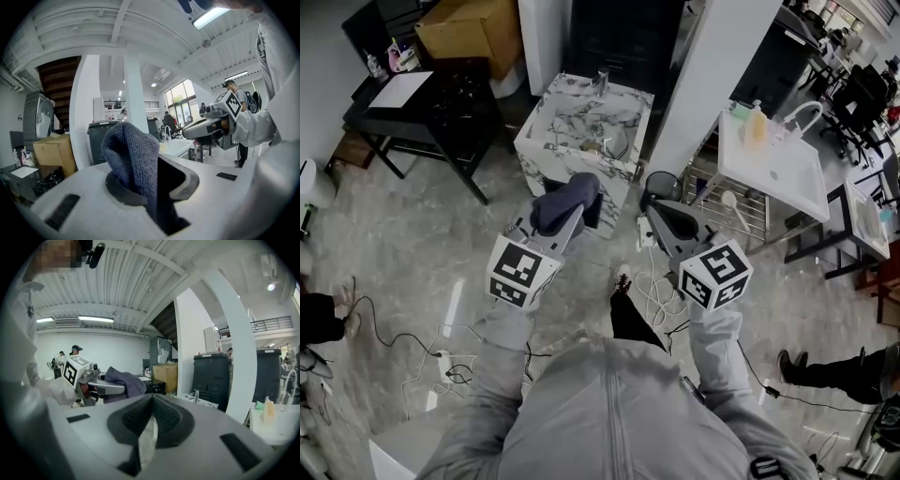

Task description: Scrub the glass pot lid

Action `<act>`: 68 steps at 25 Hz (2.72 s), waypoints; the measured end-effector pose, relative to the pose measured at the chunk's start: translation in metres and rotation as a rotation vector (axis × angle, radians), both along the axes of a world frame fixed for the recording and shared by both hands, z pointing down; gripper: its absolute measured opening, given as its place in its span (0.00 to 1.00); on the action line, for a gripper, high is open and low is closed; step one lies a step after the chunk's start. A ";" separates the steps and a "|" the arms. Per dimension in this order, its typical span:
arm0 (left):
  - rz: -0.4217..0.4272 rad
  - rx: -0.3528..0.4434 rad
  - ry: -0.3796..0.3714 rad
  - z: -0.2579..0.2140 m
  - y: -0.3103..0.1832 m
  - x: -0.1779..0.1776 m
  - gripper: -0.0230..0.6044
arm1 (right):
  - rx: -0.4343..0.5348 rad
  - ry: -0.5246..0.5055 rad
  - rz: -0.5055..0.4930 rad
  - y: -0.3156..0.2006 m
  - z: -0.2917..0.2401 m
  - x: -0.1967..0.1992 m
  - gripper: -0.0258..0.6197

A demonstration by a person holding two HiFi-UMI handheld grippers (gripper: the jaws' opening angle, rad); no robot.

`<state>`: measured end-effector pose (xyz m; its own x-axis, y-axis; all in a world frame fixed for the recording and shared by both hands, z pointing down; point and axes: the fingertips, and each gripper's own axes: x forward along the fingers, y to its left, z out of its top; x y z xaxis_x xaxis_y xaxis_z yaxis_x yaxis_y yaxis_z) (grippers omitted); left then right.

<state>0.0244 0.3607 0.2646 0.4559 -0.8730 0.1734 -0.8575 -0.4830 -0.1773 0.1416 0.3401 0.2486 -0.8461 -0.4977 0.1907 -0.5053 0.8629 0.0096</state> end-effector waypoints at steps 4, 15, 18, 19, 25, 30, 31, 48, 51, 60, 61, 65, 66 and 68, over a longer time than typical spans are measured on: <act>-0.018 -0.004 -0.007 0.006 -0.030 -0.010 0.16 | -0.006 -0.044 -0.042 -0.029 0.002 -0.011 0.08; -0.087 -0.025 0.003 0.010 -0.155 -0.038 0.16 | 0.040 -0.013 -0.049 -0.168 0.008 -0.034 0.09; -0.099 -0.035 0.009 0.010 -0.190 -0.042 0.16 | 0.024 -0.019 -0.049 -0.205 0.007 -0.037 0.09; -0.102 -0.038 0.010 0.009 -0.201 -0.043 0.16 | 0.006 -0.033 -0.049 -0.216 0.006 -0.037 0.09; -0.112 -0.055 0.003 0.009 -0.268 -0.045 0.16 | -0.047 -0.068 -0.061 -0.280 0.004 -0.036 0.09; -0.117 -0.070 -0.003 0.015 -0.319 -0.047 0.16 | -0.096 -0.125 -0.060 -0.328 0.004 -0.037 0.09; -0.120 -0.071 -0.007 0.015 -0.328 -0.048 0.16 | -0.102 -0.128 -0.061 -0.338 0.004 -0.037 0.09; -0.122 -0.197 -0.110 0.086 -0.428 -0.059 0.16 | -0.224 -0.012 -0.054 -0.421 0.056 -0.048 0.09; -0.109 -0.216 -0.164 0.107 -0.442 -0.065 0.16 | -0.267 -0.017 -0.020 -0.429 0.064 -0.050 0.09; -0.003 -0.303 -0.245 0.182 -0.489 -0.088 0.16 | -0.361 -0.018 0.123 -0.451 0.091 -0.069 0.09; 0.001 -0.311 -0.260 0.191 -0.494 -0.091 0.16 | -0.368 -0.017 0.134 -0.453 0.095 -0.072 0.09; 0.021 -0.335 -0.299 0.223 -0.508 -0.105 0.16 | -0.396 -0.013 0.181 -0.457 0.111 -0.082 0.09; 0.027 -0.341 -0.307 0.230 -0.511 -0.107 0.16 | -0.398 -0.010 0.195 -0.459 0.115 -0.083 0.09; 0.044 -0.354 -0.324 0.244 -0.519 -0.111 0.16 | -0.397 -0.003 0.230 -0.464 0.122 -0.085 0.09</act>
<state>-0.0863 -0.1582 0.5082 0.3640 -0.7161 0.5955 -0.7627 -0.5962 -0.2508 0.0570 -0.1235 0.3705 -0.7232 -0.5613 0.4025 -0.6836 0.6648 -0.3013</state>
